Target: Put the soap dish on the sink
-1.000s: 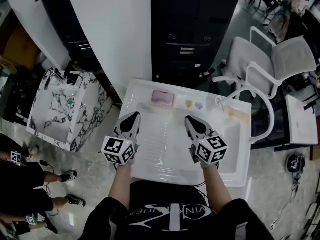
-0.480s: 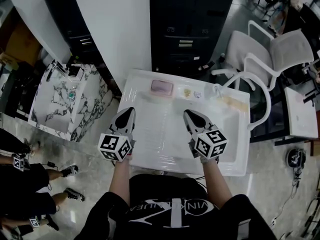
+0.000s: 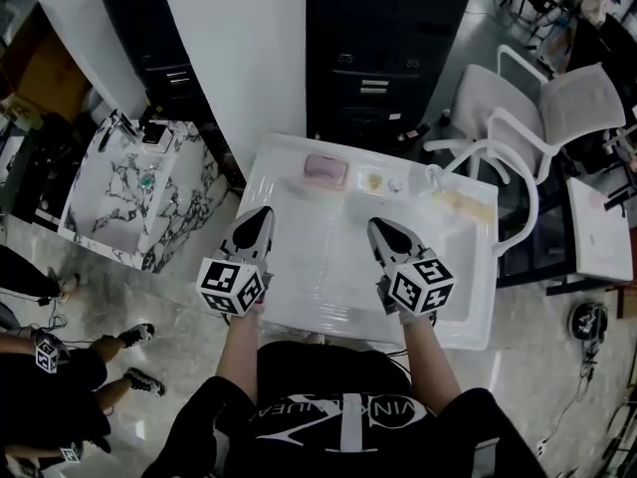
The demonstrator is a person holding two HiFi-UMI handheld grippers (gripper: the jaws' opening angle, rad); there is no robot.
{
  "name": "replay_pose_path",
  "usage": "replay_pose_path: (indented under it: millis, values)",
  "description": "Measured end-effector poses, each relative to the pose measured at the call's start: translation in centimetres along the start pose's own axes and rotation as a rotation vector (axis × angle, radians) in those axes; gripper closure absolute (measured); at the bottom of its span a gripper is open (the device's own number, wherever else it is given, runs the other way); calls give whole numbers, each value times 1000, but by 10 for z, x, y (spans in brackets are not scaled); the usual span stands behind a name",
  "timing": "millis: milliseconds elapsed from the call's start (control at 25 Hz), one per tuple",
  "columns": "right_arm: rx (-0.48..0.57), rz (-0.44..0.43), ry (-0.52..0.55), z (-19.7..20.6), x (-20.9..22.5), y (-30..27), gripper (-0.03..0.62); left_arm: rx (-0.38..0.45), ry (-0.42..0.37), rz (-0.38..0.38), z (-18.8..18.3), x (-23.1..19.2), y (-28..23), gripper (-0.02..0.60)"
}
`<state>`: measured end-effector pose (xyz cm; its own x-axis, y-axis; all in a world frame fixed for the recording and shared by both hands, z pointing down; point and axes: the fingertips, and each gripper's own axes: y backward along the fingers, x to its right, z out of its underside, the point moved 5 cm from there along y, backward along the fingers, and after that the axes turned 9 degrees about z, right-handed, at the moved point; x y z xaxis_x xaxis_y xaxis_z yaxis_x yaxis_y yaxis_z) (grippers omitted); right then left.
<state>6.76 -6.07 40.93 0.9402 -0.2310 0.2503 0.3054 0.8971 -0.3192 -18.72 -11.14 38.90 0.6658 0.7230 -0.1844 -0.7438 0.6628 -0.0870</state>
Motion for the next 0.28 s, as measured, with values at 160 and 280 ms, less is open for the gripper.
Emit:
replay_pose_path:
  millis: [160, 280]
  values:
    - [0, -6, -4, 1, -1, 2, 560, 5, -3, -2, -1, 2, 3, 566]
    - [-3, -14, -6, 2, -4, 2, 562, 13, -2, -3, -3, 2, 5, 566]
